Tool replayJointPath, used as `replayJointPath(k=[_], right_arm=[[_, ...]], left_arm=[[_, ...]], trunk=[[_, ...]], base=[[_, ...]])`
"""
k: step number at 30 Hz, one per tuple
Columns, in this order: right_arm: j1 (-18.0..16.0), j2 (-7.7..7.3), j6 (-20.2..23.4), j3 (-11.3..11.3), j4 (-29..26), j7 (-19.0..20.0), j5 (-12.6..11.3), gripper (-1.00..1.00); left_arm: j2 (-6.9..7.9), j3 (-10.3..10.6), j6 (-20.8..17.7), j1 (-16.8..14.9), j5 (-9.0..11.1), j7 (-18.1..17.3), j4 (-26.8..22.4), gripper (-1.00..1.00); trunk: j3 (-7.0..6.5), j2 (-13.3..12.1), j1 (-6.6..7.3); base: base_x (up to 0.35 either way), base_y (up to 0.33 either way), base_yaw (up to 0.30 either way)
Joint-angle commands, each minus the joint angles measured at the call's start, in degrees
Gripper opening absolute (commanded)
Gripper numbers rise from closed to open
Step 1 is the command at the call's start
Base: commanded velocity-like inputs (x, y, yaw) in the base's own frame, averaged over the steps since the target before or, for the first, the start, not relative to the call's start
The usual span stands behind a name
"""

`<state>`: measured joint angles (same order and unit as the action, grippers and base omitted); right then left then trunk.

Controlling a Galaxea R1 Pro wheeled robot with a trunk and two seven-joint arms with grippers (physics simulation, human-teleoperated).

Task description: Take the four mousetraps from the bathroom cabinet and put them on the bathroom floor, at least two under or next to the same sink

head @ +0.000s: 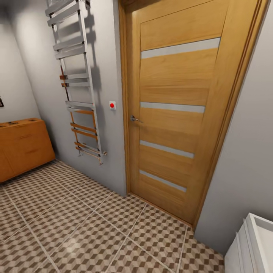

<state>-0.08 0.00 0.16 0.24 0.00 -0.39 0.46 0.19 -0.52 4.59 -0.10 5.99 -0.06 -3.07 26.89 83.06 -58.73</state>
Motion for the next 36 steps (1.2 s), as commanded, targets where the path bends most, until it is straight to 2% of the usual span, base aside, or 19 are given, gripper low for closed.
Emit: replayJointPath(k=[1,36], right_arm=[[-0.01,0.0,0.02,0.02,0.0,-0.04,0.05,1.0],[-0.01,0.0,0.02,0.02,0.0,-0.05,0.06,1.0]], left_arm=[[-0.01,0.02,0.12,-0.01,0.52,-0.01,0.0,1.0],[-0.01,0.0,0.16,0.01,0.51,0.05,0.0,1.0]], trunk=[[0.04,0.02,0.0],[0.04,0.02,0.0]], base=[[0.0,0.0,0.268],[0.0,0.0,0.269]])
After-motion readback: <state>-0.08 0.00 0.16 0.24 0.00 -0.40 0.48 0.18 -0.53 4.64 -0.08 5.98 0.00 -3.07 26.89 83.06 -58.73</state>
